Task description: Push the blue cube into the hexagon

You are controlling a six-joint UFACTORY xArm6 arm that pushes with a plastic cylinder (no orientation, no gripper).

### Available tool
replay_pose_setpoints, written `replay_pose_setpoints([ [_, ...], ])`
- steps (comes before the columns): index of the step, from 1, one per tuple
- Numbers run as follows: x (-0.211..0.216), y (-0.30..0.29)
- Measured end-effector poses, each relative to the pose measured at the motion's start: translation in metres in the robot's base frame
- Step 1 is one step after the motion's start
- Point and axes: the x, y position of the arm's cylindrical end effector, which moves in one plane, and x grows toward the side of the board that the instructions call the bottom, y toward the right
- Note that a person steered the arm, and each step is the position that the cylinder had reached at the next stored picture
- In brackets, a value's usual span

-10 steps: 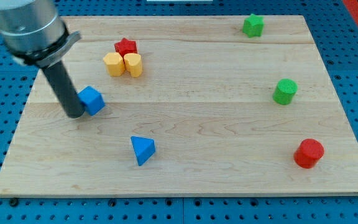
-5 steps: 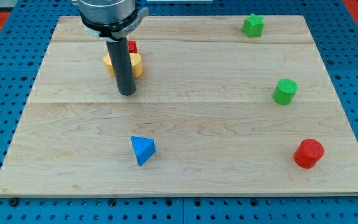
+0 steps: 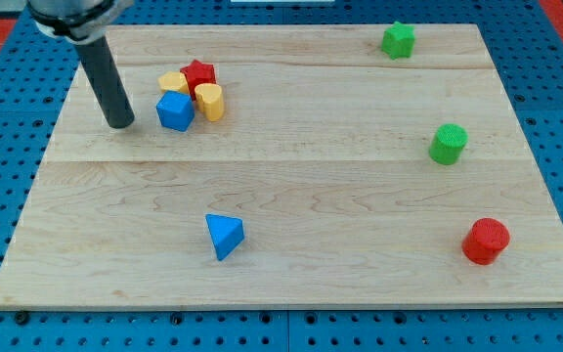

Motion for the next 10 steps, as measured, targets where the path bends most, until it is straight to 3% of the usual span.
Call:
replay_pose_setpoints([
  [2, -0.033, 0.032],
  [4, -0.025, 0.065],
  [6, -0.025, 0.040],
  [7, -0.074, 0.027],
  [8, -0.129, 0.064],
  [10, -0.124, 0.119],
])
